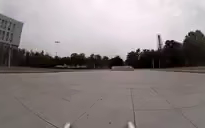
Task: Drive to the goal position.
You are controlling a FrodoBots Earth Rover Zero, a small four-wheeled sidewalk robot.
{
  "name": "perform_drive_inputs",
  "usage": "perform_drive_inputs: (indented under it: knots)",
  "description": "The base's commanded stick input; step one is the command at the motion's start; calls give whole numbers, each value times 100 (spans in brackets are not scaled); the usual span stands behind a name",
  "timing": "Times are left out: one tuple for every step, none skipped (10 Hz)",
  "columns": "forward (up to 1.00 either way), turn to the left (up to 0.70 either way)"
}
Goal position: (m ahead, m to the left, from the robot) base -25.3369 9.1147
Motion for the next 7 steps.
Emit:
perform_drive_inputs:
  knots:
    - [85,0]
    - [85,0]
    - [85,0]
    - [85,0]
    - [85,0]
    - [85,0]
    - [85,0]
